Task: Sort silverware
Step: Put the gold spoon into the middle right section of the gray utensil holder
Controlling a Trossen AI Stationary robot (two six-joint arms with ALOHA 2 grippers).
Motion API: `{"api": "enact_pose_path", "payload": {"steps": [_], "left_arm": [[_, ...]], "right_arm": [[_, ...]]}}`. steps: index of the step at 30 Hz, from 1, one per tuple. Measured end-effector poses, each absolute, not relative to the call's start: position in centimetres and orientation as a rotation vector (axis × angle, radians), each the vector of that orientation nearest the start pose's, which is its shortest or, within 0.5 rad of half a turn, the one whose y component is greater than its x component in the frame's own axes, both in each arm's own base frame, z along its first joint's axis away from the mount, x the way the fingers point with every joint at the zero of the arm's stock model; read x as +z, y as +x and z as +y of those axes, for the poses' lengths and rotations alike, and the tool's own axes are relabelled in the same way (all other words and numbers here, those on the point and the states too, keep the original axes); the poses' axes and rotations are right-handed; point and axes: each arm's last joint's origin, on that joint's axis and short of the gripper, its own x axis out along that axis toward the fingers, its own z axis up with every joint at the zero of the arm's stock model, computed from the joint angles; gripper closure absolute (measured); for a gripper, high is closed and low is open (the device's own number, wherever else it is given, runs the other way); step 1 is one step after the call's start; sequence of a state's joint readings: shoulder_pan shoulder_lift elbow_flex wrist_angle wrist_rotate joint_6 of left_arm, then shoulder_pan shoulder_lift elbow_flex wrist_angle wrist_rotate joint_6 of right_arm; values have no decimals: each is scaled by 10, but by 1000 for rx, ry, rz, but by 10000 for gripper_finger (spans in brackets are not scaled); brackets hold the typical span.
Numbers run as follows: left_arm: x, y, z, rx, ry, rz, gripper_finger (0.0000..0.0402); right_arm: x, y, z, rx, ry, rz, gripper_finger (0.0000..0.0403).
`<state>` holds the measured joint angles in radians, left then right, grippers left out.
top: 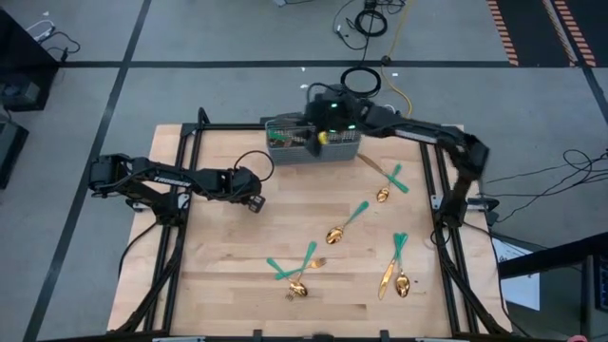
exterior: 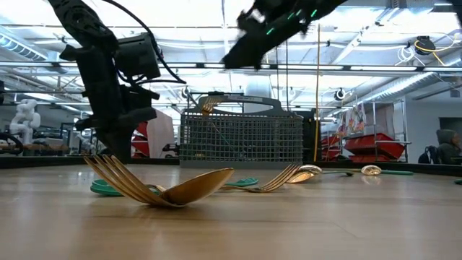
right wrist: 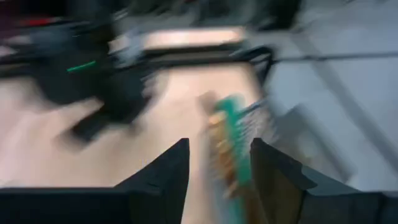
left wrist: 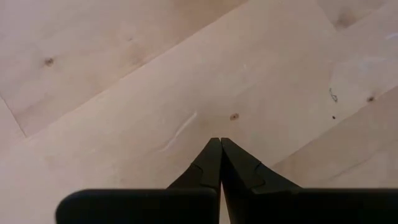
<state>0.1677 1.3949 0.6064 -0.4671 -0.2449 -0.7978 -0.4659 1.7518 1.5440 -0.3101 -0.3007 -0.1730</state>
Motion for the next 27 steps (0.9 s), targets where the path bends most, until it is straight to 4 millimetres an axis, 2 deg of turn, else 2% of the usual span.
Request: {"api": "enact_pose_path", "payload": {"steps": [2, 4, 8, 12, 17, 21, 27], "left_arm": [[141, 215, 43, 832, -631, 1046, 393], [141, 215, 43, 828, -628, 1045, 393], [141, 216, 44, 813, -611, 1044, 393], [141, 216, 44, 812, -610, 1045, 393], [141, 216, 42, 806, -609, 1047, 393], [141, 217, 38, 791, -606, 1050, 393], [141, 218, 32, 785, -614, 1048, 393]], "right_arm": [[331, 345, -153, 3, 64, 613, 238], [325, 333, -127, 128, 96, 785, 234], [302, 327, -75, 314, 61, 1069, 229], [275, 328, -44, 393, -48, 1150, 229], [230, 321, -19, 449, -90, 1215, 229], [196, 312, -10, 452, -128, 1240, 229], [171, 309, -7, 405, -182, 1181, 229]]}}
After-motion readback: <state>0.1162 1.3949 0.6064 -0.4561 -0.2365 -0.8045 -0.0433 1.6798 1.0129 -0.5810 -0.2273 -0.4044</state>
